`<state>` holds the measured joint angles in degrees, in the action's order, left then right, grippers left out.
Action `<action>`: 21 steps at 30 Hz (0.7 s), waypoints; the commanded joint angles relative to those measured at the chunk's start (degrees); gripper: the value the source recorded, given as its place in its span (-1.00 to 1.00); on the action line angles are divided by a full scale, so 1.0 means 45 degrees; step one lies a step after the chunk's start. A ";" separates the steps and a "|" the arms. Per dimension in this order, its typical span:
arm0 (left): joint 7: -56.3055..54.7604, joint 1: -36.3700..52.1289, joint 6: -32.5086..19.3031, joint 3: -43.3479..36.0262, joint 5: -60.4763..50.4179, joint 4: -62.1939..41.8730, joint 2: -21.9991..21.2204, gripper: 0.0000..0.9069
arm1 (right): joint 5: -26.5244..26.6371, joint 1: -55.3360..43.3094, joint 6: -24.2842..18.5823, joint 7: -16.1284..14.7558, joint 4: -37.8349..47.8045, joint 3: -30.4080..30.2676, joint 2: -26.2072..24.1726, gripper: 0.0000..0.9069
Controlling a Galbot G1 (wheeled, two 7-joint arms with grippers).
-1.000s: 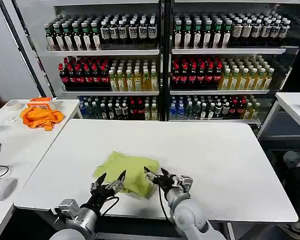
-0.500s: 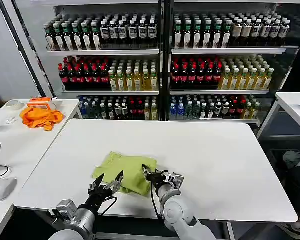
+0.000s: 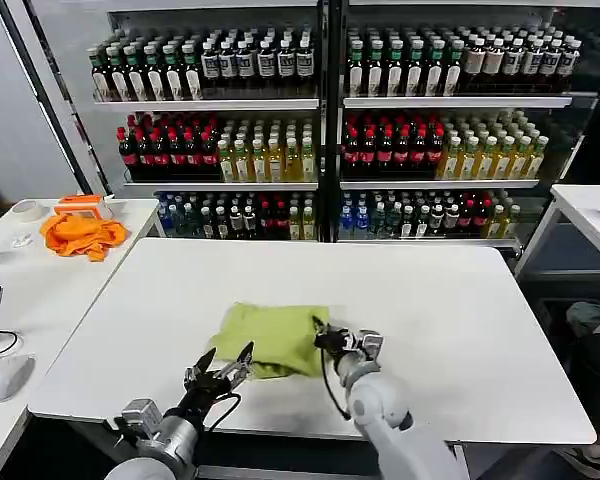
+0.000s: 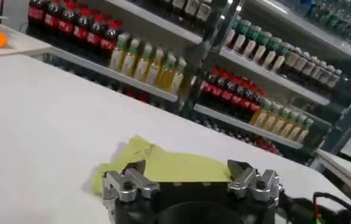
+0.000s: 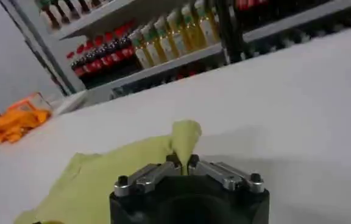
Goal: Fold and organize the clothes.
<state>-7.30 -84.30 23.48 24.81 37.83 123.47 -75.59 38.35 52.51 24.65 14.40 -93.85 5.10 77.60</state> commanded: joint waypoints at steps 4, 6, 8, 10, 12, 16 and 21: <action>0.0248 0.0165 0.0046 -0.0505 -0.0278 -0.0131 -0.0153 1.00 | -0.3928 -0.1950 0.1522 -0.3391 0.1384 0.1107 -0.2426 -1.00; 0.0272 0.0202 0.0053 -0.0539 -0.0295 -0.0151 -0.0165 1.00 | -0.4514 -0.2050 0.1640 -0.3980 0.1519 0.1221 -0.2687 -1.00; 0.0289 0.0231 0.0052 -0.0564 -0.0303 -0.0182 -0.0165 1.00 | -0.5038 -0.2085 0.1636 -0.4384 0.1656 0.1232 -0.2854 0.96; 0.0295 0.0258 0.0049 -0.0590 -0.0315 -0.0214 -0.0163 1.00 | -0.5373 -0.2035 0.1256 -0.4570 0.1682 0.1199 -0.2916 1.00; 0.0301 0.0282 0.0050 -0.0631 -0.0327 -0.0214 -0.0163 1.00 | -0.5422 -0.1870 0.0090 -0.4374 0.1546 0.1254 -0.2895 1.00; 0.0314 0.0312 0.0055 -0.0652 -0.0327 -0.0153 -0.0134 1.00 | -0.4307 -0.1045 -0.2038 -0.3656 0.0288 0.1692 -0.3110 1.00; 0.0432 0.0335 -0.0189 -0.0654 -0.0947 -0.0198 -0.0106 1.00 | -0.4443 0.1233 -0.3495 -0.2873 -0.1861 0.2754 -0.3635 1.00</action>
<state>-5.90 -82.82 23.50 22.21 36.26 122.78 -76.01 20.71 47.57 22.30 0.16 -90.95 11.48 65.71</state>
